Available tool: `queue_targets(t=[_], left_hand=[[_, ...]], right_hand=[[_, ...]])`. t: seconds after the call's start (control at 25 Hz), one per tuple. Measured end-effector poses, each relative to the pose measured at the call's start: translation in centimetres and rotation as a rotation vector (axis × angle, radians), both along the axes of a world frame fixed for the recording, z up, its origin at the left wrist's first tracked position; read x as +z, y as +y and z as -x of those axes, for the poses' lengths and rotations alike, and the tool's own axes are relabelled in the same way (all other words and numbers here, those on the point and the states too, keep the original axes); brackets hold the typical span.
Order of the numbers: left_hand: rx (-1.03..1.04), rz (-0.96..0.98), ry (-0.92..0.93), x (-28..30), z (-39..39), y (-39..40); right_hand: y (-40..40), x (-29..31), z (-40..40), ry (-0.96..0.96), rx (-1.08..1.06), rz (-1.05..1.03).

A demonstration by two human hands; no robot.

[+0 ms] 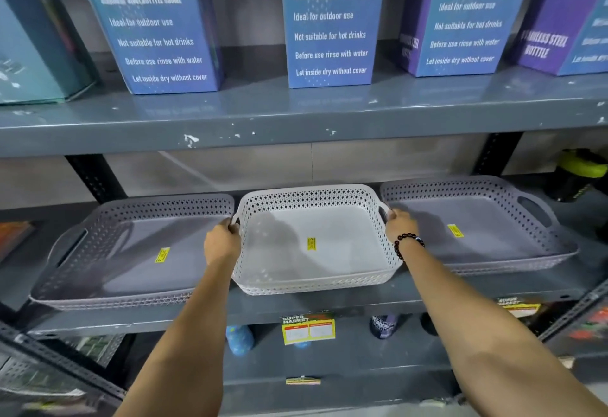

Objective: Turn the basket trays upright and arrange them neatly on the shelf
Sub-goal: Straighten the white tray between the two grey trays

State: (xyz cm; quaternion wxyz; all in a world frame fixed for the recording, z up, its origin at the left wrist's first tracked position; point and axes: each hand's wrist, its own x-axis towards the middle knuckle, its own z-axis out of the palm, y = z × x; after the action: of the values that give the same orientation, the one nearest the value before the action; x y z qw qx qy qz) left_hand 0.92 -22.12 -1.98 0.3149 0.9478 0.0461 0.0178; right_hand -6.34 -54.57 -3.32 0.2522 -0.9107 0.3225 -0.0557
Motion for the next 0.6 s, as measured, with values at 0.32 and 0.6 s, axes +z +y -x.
queue_targets(t=[0.32,0.6], left_hand=[[-0.081,-0.156,-0.065,0.0,0.4,-0.5],[-0.109,-0.222,-0.071,-0.7,-0.1,-0.5]], right_hand=[[1.2,0.3,1.3,0.09,0.161,0.24],[1.4,0.6,1.7,0.136,0.199,0.33]])
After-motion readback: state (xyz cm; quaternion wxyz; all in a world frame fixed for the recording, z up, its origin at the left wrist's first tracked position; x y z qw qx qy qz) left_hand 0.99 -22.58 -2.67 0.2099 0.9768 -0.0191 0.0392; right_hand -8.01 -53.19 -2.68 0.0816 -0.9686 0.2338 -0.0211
